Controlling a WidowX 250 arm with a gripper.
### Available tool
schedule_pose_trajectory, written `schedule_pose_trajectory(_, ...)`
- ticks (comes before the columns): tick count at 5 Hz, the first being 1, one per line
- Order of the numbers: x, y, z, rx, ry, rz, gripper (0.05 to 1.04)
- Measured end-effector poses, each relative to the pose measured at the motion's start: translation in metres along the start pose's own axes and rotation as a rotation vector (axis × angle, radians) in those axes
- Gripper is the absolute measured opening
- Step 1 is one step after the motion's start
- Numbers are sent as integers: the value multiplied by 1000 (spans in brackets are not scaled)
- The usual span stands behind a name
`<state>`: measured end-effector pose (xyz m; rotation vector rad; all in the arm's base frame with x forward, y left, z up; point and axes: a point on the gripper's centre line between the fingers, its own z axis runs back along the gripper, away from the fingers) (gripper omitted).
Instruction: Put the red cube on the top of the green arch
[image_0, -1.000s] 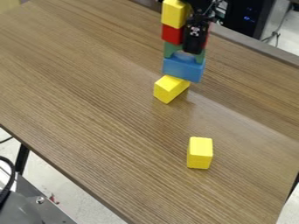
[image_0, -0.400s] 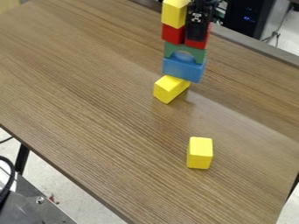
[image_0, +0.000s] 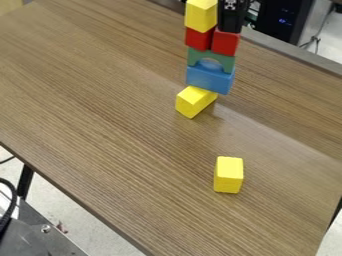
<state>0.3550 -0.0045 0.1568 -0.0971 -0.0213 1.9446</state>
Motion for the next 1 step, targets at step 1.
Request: schedule_pose_trajectory(1,-1,3,7,-2,12,-5,1000)
